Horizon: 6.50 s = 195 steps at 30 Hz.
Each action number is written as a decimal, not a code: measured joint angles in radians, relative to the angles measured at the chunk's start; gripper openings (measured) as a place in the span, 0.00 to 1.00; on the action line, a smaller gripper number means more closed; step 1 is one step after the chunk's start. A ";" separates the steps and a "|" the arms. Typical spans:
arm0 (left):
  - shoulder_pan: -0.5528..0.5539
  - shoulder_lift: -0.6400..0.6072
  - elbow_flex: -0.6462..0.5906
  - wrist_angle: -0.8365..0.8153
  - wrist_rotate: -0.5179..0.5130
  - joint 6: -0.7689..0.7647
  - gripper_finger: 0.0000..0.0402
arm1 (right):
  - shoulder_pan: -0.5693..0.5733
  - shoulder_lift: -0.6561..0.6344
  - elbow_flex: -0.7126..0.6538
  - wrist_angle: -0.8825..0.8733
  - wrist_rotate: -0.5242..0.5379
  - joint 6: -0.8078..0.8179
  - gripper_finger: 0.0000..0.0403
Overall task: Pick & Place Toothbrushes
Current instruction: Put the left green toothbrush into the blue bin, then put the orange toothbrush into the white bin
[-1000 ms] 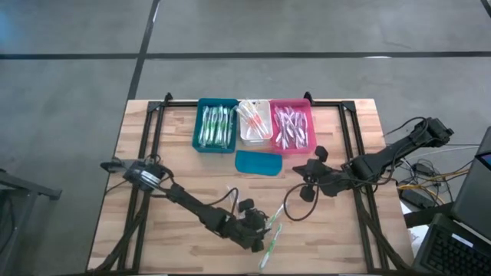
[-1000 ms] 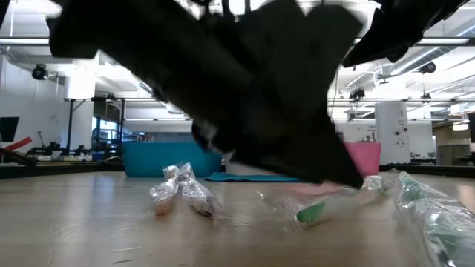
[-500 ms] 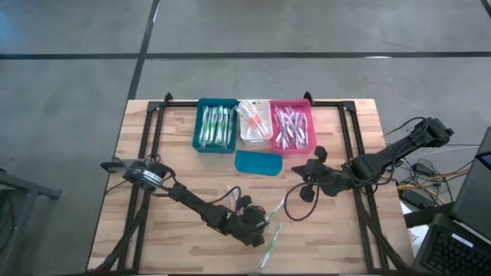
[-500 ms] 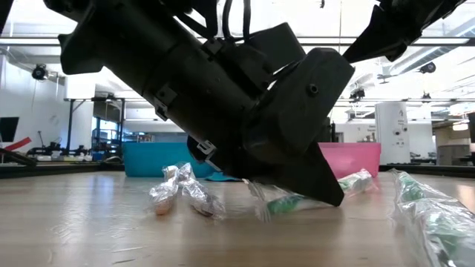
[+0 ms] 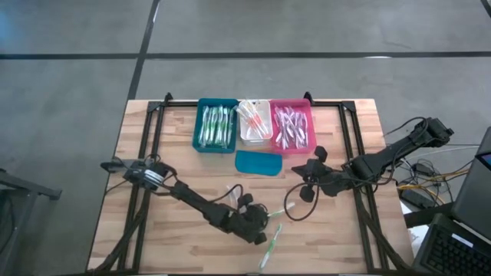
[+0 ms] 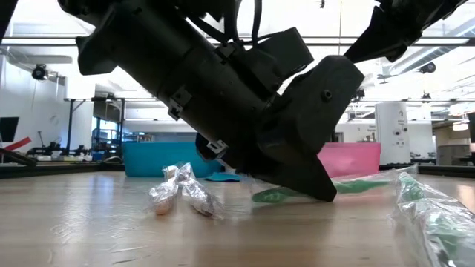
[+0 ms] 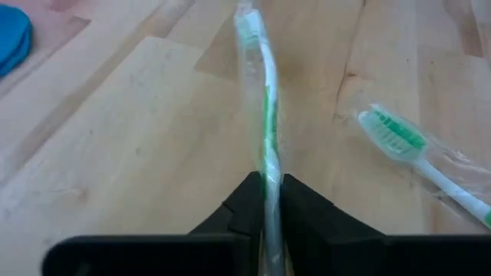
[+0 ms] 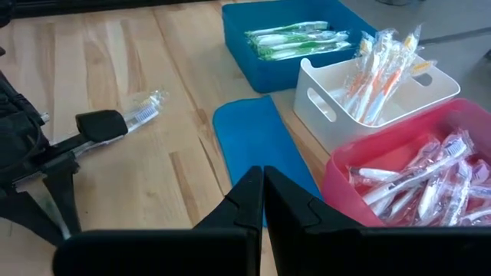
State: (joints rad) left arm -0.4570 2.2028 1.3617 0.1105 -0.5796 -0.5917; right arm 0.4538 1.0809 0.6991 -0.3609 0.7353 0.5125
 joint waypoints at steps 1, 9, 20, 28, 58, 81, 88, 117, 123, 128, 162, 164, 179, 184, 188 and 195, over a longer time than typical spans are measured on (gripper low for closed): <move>0.002 0.000 0.000 0.005 -0.002 0.012 0.10 | 0.000 0.000 -0.002 0.000 0.000 0.000 0.02; 0.017 -0.045 -0.001 0.012 -0.030 0.127 0.07 | 0.000 0.000 -0.007 0.000 0.000 0.000 0.02; 0.026 -0.355 -0.010 -0.287 -0.384 0.253 0.08 | 0.000 0.000 -0.033 0.000 0.000 0.009 0.02; 0.069 -0.610 -0.047 -0.498 -0.559 0.246 0.09 | 0.000 0.000 -0.056 0.033 0.000 0.011 0.02; 0.739 -1.094 -0.536 -0.522 -0.144 -0.021 0.09 | 0.000 0.000 -0.063 0.056 0.000 0.002 0.02; 0.840 -0.871 -0.731 -0.171 0.022 -0.207 0.09 | 0.000 0.000 -0.066 0.059 0.000 0.002 0.02; 0.851 -0.762 -0.731 -0.156 0.025 -0.257 0.09 | 0.000 0.000 -0.066 0.059 0.000 0.001 0.02; 0.855 -0.819 -0.731 -0.089 0.100 -0.158 0.44 | 0.000 0.000 -0.066 0.059 0.000 0.002 0.02; 0.847 -0.908 -0.725 -0.086 0.272 -0.122 0.43 | -0.001 0.000 -0.066 0.059 0.000 0.003 0.02; 0.801 -0.954 -0.725 -0.088 0.345 -0.122 0.43 | -0.001 0.000 -0.066 0.060 0.000 0.003 0.02; -0.044 -0.845 -0.658 -0.080 0.010 -0.108 0.42 | -0.001 0.000 -0.066 0.091 -0.001 0.004 0.02; -0.046 -0.799 -0.630 -0.082 0.080 0.043 0.42 | -0.001 0.000 -0.066 0.091 -0.001 0.004 0.02; -0.053 -0.469 -0.281 -0.393 0.430 0.882 0.42 | -0.001 0.000 -0.066 0.088 -0.001 0.004 0.02; -0.052 -0.408 -0.177 -0.563 0.421 0.954 0.42 | -0.001 0.000 -0.066 0.089 -0.001 0.003 0.02; -0.050 -0.379 -0.147 -0.570 0.421 1.009 0.42 | -0.001 0.000 -0.066 0.089 -0.001 0.003 0.02; -0.034 -0.361 -0.152 -0.572 0.404 1.039 0.42 | -0.001 0.000 -0.066 0.088 -0.001 0.003 0.02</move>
State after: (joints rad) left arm -0.4909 1.8418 1.2095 -0.4614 -0.1755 0.4469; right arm 0.4531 1.0805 0.6331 -0.2725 0.7345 0.5156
